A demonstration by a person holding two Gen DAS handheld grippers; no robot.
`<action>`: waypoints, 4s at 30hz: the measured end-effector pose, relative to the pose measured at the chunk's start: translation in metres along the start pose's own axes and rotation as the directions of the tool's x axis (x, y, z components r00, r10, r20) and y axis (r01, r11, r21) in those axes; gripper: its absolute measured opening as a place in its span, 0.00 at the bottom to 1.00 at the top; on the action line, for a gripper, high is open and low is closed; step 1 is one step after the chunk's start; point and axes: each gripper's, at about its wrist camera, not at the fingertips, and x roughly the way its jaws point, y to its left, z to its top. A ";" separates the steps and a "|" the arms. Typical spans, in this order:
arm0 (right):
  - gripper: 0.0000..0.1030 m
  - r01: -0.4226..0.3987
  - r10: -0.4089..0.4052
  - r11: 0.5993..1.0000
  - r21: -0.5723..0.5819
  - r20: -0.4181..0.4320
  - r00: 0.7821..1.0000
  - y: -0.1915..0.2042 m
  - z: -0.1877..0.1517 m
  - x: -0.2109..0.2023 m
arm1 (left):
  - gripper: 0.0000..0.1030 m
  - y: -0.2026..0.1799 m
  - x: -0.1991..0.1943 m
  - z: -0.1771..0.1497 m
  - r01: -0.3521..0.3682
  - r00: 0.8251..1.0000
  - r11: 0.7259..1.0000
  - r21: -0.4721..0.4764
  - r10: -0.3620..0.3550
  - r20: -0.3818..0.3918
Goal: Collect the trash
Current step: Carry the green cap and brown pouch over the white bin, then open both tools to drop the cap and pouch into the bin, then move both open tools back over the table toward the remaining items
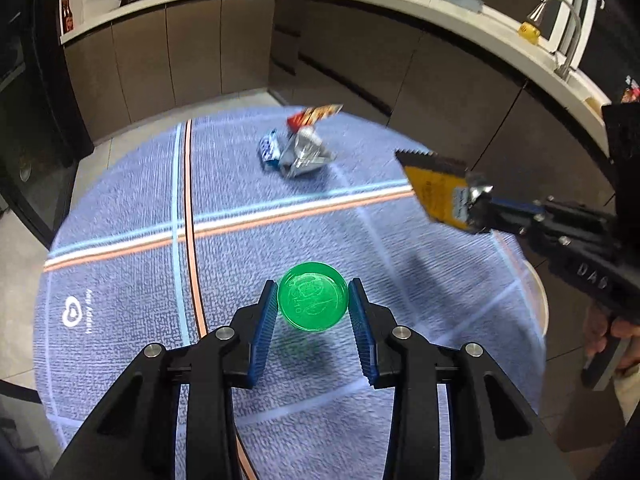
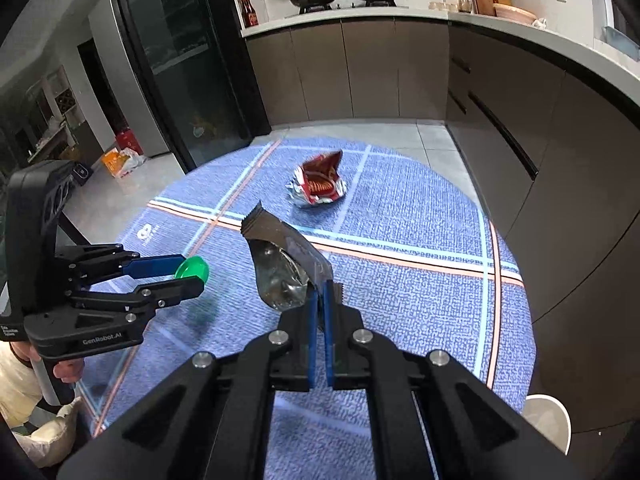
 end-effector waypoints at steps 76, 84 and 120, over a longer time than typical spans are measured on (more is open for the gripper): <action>0.47 0.200 -0.231 0.839 0.507 -0.001 0.973 -0.224 -0.254 -0.098 | 0.68 -0.334 0.090 -0.063 0.204 0.978 0.896 0.394 -0.166 -0.127; 0.75 0.207 -0.243 0.860 0.467 0.018 0.970 -0.218 -0.249 -0.099 | 0.91 -0.318 0.079 -0.051 0.165 0.986 0.929 0.332 -0.156 -0.053; 0.97 0.150 -0.198 0.940 0.306 0.131 0.971 -0.127 -0.163 -0.140 | 0.92 -0.204 -0.057 -0.017 0.045 0.993 0.988 0.145 -0.059 0.098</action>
